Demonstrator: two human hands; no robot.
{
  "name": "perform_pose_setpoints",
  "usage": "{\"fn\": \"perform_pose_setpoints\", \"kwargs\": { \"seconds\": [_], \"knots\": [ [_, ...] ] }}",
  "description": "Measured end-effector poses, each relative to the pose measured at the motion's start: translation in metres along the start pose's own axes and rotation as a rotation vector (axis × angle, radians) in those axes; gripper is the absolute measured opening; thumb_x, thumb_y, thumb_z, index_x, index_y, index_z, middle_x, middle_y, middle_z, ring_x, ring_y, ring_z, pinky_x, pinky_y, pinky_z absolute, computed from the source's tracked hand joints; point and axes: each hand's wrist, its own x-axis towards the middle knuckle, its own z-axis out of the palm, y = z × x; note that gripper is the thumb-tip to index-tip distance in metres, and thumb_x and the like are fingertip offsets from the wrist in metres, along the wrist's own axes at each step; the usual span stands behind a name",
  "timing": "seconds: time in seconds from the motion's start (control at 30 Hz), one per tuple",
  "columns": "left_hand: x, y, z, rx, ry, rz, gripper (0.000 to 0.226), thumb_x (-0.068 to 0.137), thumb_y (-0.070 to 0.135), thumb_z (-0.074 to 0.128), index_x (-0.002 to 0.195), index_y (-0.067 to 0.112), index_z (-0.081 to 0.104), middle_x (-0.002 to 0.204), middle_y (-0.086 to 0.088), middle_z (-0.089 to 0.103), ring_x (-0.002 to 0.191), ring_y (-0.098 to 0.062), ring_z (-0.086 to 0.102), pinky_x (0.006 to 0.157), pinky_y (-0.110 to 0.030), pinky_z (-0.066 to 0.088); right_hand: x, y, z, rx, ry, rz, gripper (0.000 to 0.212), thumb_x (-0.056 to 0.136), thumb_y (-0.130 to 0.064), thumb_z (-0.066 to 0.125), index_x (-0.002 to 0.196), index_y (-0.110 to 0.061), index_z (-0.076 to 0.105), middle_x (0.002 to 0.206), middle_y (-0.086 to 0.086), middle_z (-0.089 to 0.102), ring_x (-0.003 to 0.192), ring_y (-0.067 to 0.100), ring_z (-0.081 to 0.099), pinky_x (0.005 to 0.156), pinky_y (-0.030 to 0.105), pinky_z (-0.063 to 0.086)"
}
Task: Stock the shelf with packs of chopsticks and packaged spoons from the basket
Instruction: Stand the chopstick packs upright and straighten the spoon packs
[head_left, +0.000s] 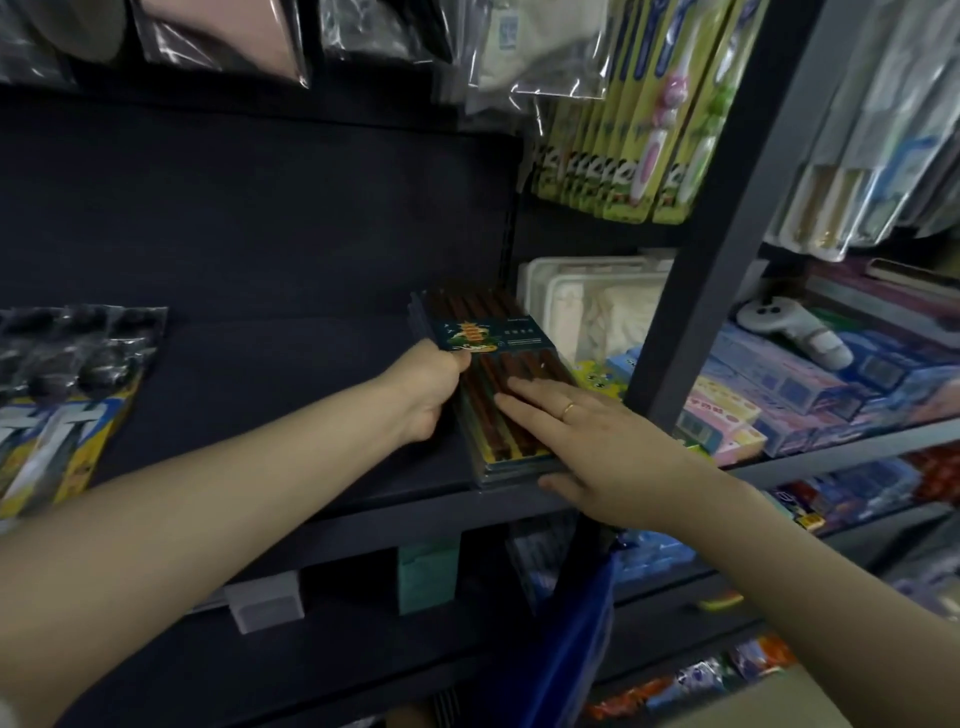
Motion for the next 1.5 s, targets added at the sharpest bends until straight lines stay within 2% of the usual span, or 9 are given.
{"fn": "perform_pose_setpoints", "kwargs": {
  "seconds": [0.23, 0.4, 0.67, 0.83, 0.93, 1.03, 1.1, 1.23, 1.5],
  "knots": [
    [0.000, -0.003, 0.013, -0.168, 0.042, -0.023, 0.031, 0.093, 0.017, 0.047, 0.123, 0.008, 0.043, 0.114, -0.012, 0.059, 0.088, -0.019, 0.059, 0.062, -0.031, 0.048, 0.002, -0.001, 0.012, 0.012, 0.132, 0.039, 0.070, 0.088, -0.036, 0.053, 0.148, -0.012, 0.025, 0.153, 0.014, 0.030, 0.140, 0.034, 0.032, 0.114, 0.046, 0.025],
    [-0.002, -0.014, 0.014, -0.193, 0.061, -0.017, 0.049, 0.091, 0.017, 0.049, 0.136, 0.015, 0.030, 0.123, -0.012, 0.056, 0.097, -0.021, 0.059, 0.060, -0.031, 0.049, 0.011, 0.004, 0.008, 0.032, 0.050, 0.002, 0.073, 0.094, -0.031, 0.049, 0.151, -0.019, 0.005, 0.161, 0.002, 0.003, 0.147, 0.024, 0.008, 0.121, 0.039, 0.009],
    [-0.003, -0.015, 0.018, -0.182, 0.115, 0.008, 0.054, 0.094, 0.022, 0.043, 0.142, 0.021, 0.018, 0.131, -0.013, 0.049, 0.102, -0.024, 0.056, 0.066, -0.034, 0.052, 0.018, 0.006, 0.002, 0.053, -0.026, 0.014, 0.075, 0.095, -0.030, 0.048, 0.150, -0.021, -0.001, 0.160, -0.003, -0.005, 0.147, 0.021, 0.002, 0.121, 0.039, 0.006],
    [-0.010, -0.013, 0.020, -0.156, 0.138, 0.028, 0.057, 0.094, 0.026, 0.044, 0.143, 0.023, 0.016, 0.137, -0.012, 0.045, 0.112, -0.026, 0.054, 0.085, -0.042, 0.052, 0.014, 0.006, 0.001, -0.045, -0.050, 0.013, 0.080, 0.095, -0.018, 0.049, 0.150, -0.020, -0.010, 0.160, 0.000, -0.010, 0.148, 0.022, 0.000, 0.121, 0.038, 0.008],
    [-0.021, -0.015, 0.017, -0.187, 0.068, 0.016, 0.052, 0.093, 0.027, 0.047, 0.140, 0.017, 0.026, 0.125, -0.008, 0.054, 0.100, -0.020, 0.058, 0.070, -0.034, 0.052, 0.005, 0.002, -0.002, -0.121, -0.073, 0.014, 0.085, 0.092, -0.006, 0.046, 0.149, -0.022, -0.014, 0.160, 0.000, -0.014, 0.148, 0.023, -0.004, 0.120, 0.037, 0.007],
    [-0.028, -0.017, 0.007, -0.258, 0.006, -0.017, 0.041, 0.092, 0.030, 0.046, 0.130, 0.014, 0.043, 0.123, -0.011, 0.058, 0.105, -0.022, 0.058, 0.080, -0.035, 0.051, 0.010, -0.002, -0.021, 0.176, -0.125, 0.098, 0.078, 0.091, -0.037, 0.053, 0.151, -0.025, 0.005, 0.161, 0.002, -0.004, 0.148, 0.027, -0.003, 0.120, 0.039, 0.003],
    [-0.024, -0.016, 0.000, -0.256, 0.010, 0.012, 0.046, 0.092, 0.028, 0.046, 0.135, 0.013, 0.039, 0.134, -0.011, 0.051, 0.118, -0.023, 0.050, 0.102, -0.037, 0.040, 0.031, 0.000, -0.032, 0.552, 0.055, 0.284, 0.074, 0.085, -0.060, 0.047, 0.145, -0.020, 0.032, 0.155, 0.011, 0.024, 0.143, 0.030, 0.022, 0.117, 0.042, 0.022],
    [-0.017, -0.012, -0.006, -0.144, -0.043, 0.052, 0.052, 0.091, 0.019, 0.049, 0.140, 0.016, 0.031, 0.135, 0.005, 0.043, 0.120, -0.011, 0.041, 0.107, -0.023, 0.023, 0.071, 0.010, -0.030, 0.730, 0.032, 0.741, 0.070, 0.088, -0.055, 0.048, 0.137, -0.006, 0.037, 0.136, 0.014, 0.049, 0.119, 0.031, 0.052, 0.088, 0.031, 0.042],
    [-0.010, -0.018, -0.027, 0.016, -0.166, 0.071, 0.050, 0.090, 0.023, 0.052, 0.138, 0.022, 0.036, 0.131, 0.003, 0.053, 0.118, -0.012, 0.049, 0.110, -0.031, 0.030, 0.084, 0.021, -0.007, 0.910, 0.146, 0.741, 0.062, 0.077, -0.060, 0.062, 0.115, -0.011, 0.055, 0.112, 0.008, 0.064, 0.100, 0.026, 0.062, 0.090, 0.039, 0.053]
  ]
}}
